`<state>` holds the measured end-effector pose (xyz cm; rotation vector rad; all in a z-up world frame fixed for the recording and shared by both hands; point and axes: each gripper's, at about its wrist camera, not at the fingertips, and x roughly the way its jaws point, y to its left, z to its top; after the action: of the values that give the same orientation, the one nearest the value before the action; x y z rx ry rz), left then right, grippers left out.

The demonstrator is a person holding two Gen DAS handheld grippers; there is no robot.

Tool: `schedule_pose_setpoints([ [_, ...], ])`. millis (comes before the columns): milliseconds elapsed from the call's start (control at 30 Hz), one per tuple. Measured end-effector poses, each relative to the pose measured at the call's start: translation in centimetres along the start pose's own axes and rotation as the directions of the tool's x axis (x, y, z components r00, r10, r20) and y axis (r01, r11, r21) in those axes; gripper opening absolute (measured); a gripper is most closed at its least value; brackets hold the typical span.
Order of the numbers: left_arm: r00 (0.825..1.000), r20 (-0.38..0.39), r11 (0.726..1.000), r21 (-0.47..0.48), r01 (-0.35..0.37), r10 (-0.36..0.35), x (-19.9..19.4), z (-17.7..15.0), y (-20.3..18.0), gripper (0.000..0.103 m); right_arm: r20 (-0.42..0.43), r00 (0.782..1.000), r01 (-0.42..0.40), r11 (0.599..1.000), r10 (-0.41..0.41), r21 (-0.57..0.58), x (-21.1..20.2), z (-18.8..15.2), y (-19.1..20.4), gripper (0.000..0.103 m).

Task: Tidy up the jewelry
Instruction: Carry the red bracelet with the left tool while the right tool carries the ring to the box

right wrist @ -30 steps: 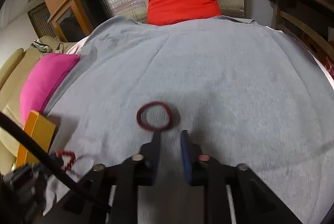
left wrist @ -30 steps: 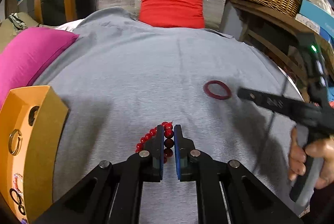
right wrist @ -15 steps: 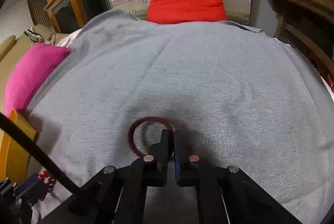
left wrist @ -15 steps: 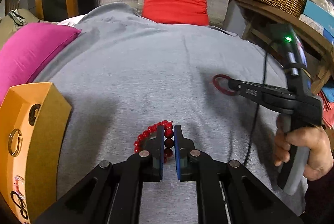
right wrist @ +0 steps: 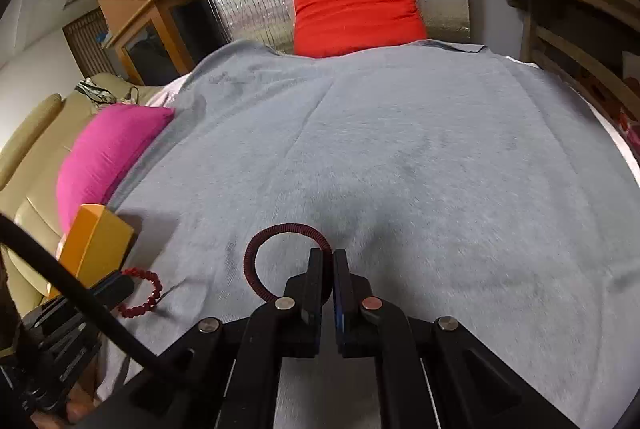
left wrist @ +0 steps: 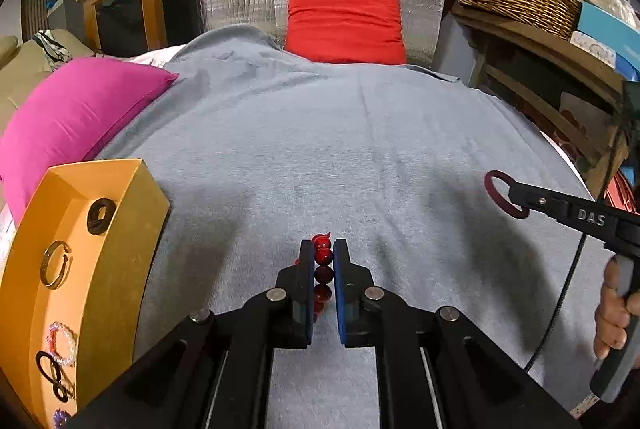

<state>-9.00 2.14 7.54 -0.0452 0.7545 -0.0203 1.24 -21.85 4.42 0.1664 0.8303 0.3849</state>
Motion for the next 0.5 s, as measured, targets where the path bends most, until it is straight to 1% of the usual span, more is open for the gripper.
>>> schedule_pose_setpoints([
  [167,1.000,0.026,1.000,0.005,-0.005,0.005,-1.2,-0.4,-0.9,0.009,0.018,1.000,-0.019,1.000,0.019,0.018,-2.6,-1.5,0.2,0.005],
  [367,0.999,0.047,1.000,0.013,-0.019,0.019,-2.1,-0.8,-1.1,0.010,0.035,0.998,-0.043,0.998,0.044,-0.037,-4.3,-2.8,2.3,0.005],
  [500,0.998,0.063,1.000,0.006,-0.027,0.026,-2.8,-0.6,-0.8,0.010,0.030,0.998,-0.054,0.996,0.056,-0.068,-4.2,-3.1,3.3,0.005],
])
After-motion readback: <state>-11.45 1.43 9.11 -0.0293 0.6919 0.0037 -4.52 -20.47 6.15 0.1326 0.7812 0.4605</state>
